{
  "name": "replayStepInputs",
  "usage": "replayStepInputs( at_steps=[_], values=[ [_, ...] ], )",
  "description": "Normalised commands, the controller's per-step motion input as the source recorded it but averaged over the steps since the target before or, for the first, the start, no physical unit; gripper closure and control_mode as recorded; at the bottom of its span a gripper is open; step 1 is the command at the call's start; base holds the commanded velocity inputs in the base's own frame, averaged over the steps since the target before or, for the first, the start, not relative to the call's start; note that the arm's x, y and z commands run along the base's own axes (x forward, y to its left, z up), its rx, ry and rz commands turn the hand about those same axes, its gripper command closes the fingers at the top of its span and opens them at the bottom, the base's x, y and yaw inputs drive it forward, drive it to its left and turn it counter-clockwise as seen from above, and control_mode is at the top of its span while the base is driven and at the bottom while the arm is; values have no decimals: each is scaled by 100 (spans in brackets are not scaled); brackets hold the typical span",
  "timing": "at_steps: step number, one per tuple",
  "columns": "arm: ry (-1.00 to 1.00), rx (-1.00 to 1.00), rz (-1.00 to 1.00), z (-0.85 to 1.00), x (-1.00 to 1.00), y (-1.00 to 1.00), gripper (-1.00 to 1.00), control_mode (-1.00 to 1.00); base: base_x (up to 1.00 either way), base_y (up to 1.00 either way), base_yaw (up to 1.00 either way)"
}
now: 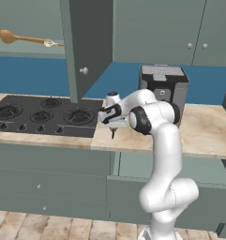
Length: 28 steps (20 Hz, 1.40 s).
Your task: Organize the utensils by type. Pick up the wooden spoons from the counter and place them in the open cabinet. Then pick up the metallic utensils from the counter and place them in the open drawer.
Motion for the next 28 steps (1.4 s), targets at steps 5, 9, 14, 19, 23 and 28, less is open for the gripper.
replayStepInputs(
  at_steps=[5,9,14,19,23,28],
  values=[
    [-9,0,0,19,-47,-31,100,-100,0,0,0],
    [-24,0,0,59,-56,-1,100,-100,0,0,0],
    [-23,0,0,54,-74,0,100,-100,0,0,0],
    [-9,3,0,40,-78,-10,100,-100,0,0,0],
    [-1,4,0,56,-65,-11,100,-100,0,0,0],
    [0,5,-1,61,-63,-8,100,-100,0,0,0]
  ],
)
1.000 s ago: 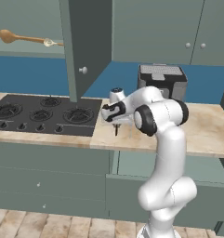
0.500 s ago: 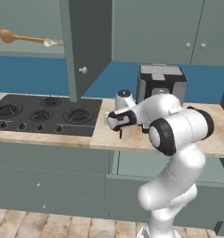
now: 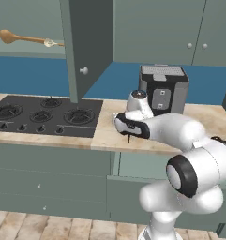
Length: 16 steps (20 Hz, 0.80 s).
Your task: Organize the utensils by type. Pick up the wooden spoons from the counter and place them in the open cabinet. Then pick up the metallic utensils from the counter and place them in the open drawer.
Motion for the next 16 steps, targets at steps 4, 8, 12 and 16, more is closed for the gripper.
replayStepInputs(
  at_steps=[4,8,12,16],
  values=[
    [0,6,-16,36,-86,0,100,-100,0,0,0],
    [0,2,-21,29,-75,-5,100,-100,0,0,0],
    [3,0,-24,19,-56,-19,100,-100,0,0,0],
    [15,0,-33,11,-42,-35,100,-100,0,0,0]
  ],
)
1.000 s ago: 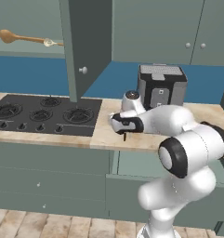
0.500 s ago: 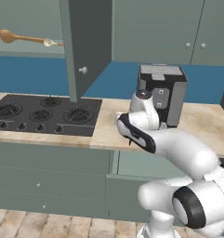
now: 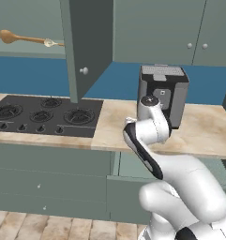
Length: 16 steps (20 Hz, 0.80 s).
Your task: Organize the utensils by type. Pick up the wooden spoons from the counter and place them in the open cabinet. Then pick up the metallic utensils from the counter and place them in the open drawer.
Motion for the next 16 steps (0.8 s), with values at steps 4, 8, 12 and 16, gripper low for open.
replayStepInputs(
  at_steps=[4,8,12,16],
  values=[
    [17,8,-33,3,-53,-58,100,-100,0,0,0],
    [8,6,-17,0,-41,-82,100,-100,0,0,0],
    [11,6,-10,-1,-23,-91,100,-100,0,0,0],
    [5,7,-13,-9,-29,-89,100,-100,0,0,0]
  ],
)
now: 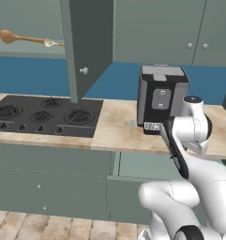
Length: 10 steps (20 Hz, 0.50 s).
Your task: Organize the utensils by type. Pick up the wooden spoons from the counter and place them in the open cabinet. Then pick up the metallic utensils from the counter and place them in the open drawer.
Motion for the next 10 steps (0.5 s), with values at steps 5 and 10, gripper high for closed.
replayStepInputs(
  at_steps=[5,10],
  values=[
    [3,14,-24,-11,-38,-82,100,-100,0,0,0],
    [6,12,-32,-10,-16,-77,100,-100,0,0,0]
  ],
)
